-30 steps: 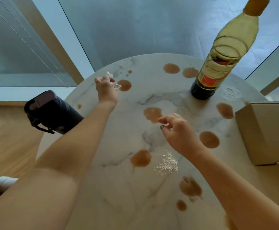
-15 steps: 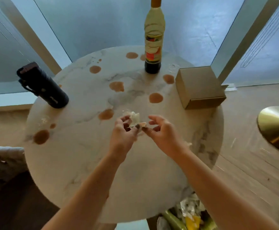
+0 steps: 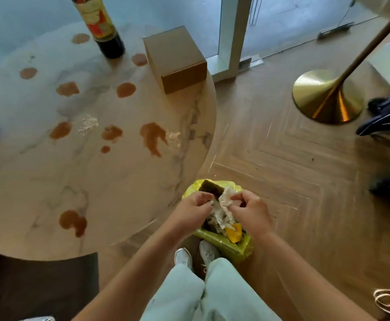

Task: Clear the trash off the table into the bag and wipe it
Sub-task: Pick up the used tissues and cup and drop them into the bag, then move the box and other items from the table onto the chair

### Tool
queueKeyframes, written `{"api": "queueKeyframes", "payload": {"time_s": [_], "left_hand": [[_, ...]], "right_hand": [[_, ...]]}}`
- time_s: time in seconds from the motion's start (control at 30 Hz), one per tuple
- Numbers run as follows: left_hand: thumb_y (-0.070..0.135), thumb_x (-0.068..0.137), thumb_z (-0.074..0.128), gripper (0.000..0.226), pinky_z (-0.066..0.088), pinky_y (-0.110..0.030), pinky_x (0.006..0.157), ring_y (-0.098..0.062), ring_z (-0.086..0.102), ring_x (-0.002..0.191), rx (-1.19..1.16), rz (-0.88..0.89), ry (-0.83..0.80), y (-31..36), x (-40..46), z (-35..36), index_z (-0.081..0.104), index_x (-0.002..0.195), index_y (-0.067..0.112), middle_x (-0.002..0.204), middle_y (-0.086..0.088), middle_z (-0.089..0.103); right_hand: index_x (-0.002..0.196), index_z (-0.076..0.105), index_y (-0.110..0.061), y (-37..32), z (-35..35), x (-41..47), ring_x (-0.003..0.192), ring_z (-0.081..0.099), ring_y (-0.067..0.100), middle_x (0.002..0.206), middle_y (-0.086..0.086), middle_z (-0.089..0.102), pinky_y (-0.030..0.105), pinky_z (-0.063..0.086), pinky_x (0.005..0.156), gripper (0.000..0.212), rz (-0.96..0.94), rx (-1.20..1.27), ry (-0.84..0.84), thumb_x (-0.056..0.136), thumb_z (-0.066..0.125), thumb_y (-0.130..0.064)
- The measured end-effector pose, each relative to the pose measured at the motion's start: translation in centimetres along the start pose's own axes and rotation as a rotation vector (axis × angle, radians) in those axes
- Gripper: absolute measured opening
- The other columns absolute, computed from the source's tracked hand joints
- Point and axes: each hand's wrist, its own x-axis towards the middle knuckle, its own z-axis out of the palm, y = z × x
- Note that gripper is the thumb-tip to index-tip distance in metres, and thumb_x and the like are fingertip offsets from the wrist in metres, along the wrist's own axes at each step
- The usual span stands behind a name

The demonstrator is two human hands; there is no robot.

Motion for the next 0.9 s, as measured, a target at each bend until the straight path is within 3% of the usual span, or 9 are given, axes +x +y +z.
{"api": "queueKeyframes", "payload": {"time_s": [0.13, 0.27, 0.37, 0.47, 0.63, 0.77, 0.9], "left_hand": [[0.022, 0.093, 0.051, 0.026, 0.044, -0.022, 0.086, -0.009, 0.055, 0.103, 0.220, -0.022, -0.026, -2.8, -0.1, 1.6, 0.057, 0.118, 0.019, 0.120, 0.003, 0.060], [0.021, 0.093, 0.051, 0.027, 0.045, -0.024, 0.089, -0.012, 0.056, 0.106, 0.337, 0.000, 0.020, -4.8, 0.2, 1.5, 0.057, 0.120, 0.015, 0.121, -0.001, 0.059], [0.018, 0.093, 0.050, 0.027, 0.044, -0.024, 0.093, -0.011, 0.055, 0.108, 0.324, 0.033, 0.021, -5.2, -0.1, 1.0, 0.058, 0.119, 0.015, 0.119, 0.000, 0.059], [0.016, 0.094, 0.049, 0.024, 0.044, -0.019, 0.089, -0.008, 0.056, 0.105, 0.265, 0.076, 0.018, -4.8, -0.8, 0.4, 0.058, 0.116, 0.017, 0.115, 0.003, 0.061], [0.011, 0.092, 0.051, 0.022, 0.043, -0.010, 0.079, -0.004, 0.058, 0.096, 0.144, 0.167, 0.088, -2.9, -0.1, -1.6, 0.061, 0.110, 0.020, 0.104, 0.006, 0.063], [0.004, 0.089, 0.051, 0.023, 0.044, -0.005, 0.074, 0.001, 0.058, 0.086, 0.045, 0.208, 0.280, -0.5, 2.0, -4.7, 0.062, 0.101, 0.020, 0.098, 0.004, 0.065], [-0.003, 0.088, 0.051, 0.023, 0.047, -0.007, 0.071, -0.009, 0.056, 0.085, -0.045, 0.273, 0.463, 2.9, 4.8, -8.3, 0.059, 0.107, 0.007, 0.099, -0.004, 0.061]], "right_hand": [[0.107, 0.062, -0.010, 5.9, 1.4, 1.7, 0.083, 0.053, 0.019, 0.097, 0.005, 0.057, 0.022, 0.035, 0.055, 0.026, 0.163, -0.078, 0.007, 0.082, 0.057, -0.005], [0.112, 0.059, -0.008, 9.8, 3.6, 4.9, 0.103, 0.054, 0.029, 0.117, 0.015, 0.056, 0.025, 0.039, 0.076, 0.029, 0.243, -0.185, -0.070, 0.084, 0.054, -0.007], [0.113, 0.056, -0.002, 10.6, 4.3, 5.4, 0.107, 0.053, 0.032, 0.118, 0.018, 0.057, 0.035, 0.043, 0.085, 0.027, 0.263, -0.317, -0.159, 0.087, 0.053, -0.009], [0.121, 0.054, -0.004, 9.8, 4.1, 5.1, 0.112, 0.050, 0.030, 0.125, 0.016, 0.053, 0.030, 0.040, 0.088, 0.033, 0.256, -0.320, -0.140, 0.088, 0.052, -0.009], [0.120, 0.056, -0.008, 4.7, 2.9, 5.9, 0.111, 0.051, 0.027, 0.125, 0.012, 0.053, 0.029, 0.040, 0.088, 0.031, 0.111, -0.262, -0.004, 0.090, 0.052, -0.013], [0.116, 0.058, -0.006, -1.5, 1.9, 8.2, 0.103, 0.055, 0.023, 0.117, 0.011, 0.056, 0.029, 0.044, 0.086, 0.026, -0.090, -0.208, 0.119, 0.092, 0.051, -0.012], [0.113, 0.059, -0.002, -7.4, 1.4, 11.2, 0.101, 0.058, 0.026, 0.113, 0.015, 0.056, 0.033, 0.049, 0.091, 0.024, -0.249, -0.141, 0.216, 0.092, 0.050, -0.009]]}}
